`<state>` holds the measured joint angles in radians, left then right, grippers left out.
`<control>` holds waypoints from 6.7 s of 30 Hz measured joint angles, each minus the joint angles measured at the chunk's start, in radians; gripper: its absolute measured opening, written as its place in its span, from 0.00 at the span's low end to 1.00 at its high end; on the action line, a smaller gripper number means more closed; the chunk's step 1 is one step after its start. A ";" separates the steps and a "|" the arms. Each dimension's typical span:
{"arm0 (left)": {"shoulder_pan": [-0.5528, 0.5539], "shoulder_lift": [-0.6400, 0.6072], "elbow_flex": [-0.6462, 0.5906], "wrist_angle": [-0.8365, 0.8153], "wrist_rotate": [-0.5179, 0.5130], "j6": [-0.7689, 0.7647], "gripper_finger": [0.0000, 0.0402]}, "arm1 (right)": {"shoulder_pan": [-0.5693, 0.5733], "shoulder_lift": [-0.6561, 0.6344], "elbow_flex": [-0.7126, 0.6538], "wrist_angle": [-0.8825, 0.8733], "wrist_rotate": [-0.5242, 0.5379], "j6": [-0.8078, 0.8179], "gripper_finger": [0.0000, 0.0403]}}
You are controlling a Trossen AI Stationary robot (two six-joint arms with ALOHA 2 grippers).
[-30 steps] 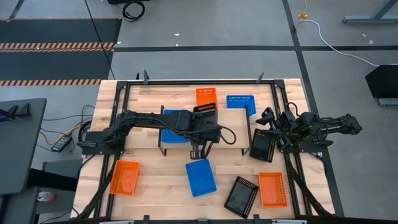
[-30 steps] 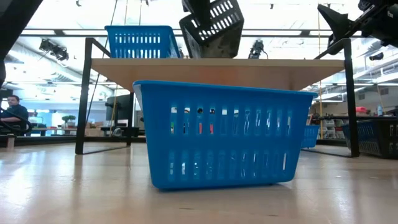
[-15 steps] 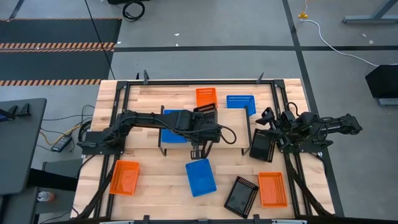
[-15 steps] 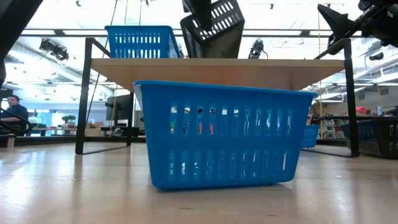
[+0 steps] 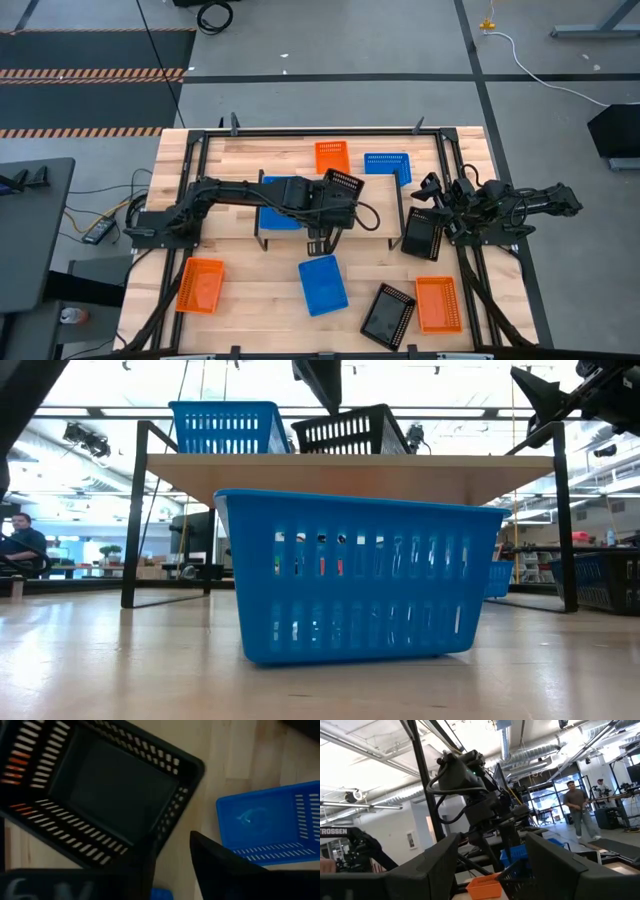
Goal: Stack baskets on shelf by color
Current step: Put the bottom left black basket on the shelf, then put the bottom right orange basket on the shelf
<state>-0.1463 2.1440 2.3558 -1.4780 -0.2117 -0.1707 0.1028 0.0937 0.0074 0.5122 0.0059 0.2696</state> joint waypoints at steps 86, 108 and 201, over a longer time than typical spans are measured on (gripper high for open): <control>-0.212 -1.469 -1.739 1.482 -0.047 0.150 0.06 | 0.142 1.715 1.700 -1.365 0.478 0.116 0.60; -0.330 -1.532 -1.739 1.487 -0.045 0.189 0.07 | 0.111 1.754 1.730 -1.534 0.369 0.252 0.28; -0.328 -1.536 -1.739 1.524 -0.106 0.235 0.04 | 0.478 1.741 1.924 -2.040 0.127 0.575 0.38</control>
<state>-0.4744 0.6084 0.6170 0.0463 -0.3179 0.0643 0.5804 1.8351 1.9312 -1.5275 0.1329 0.8442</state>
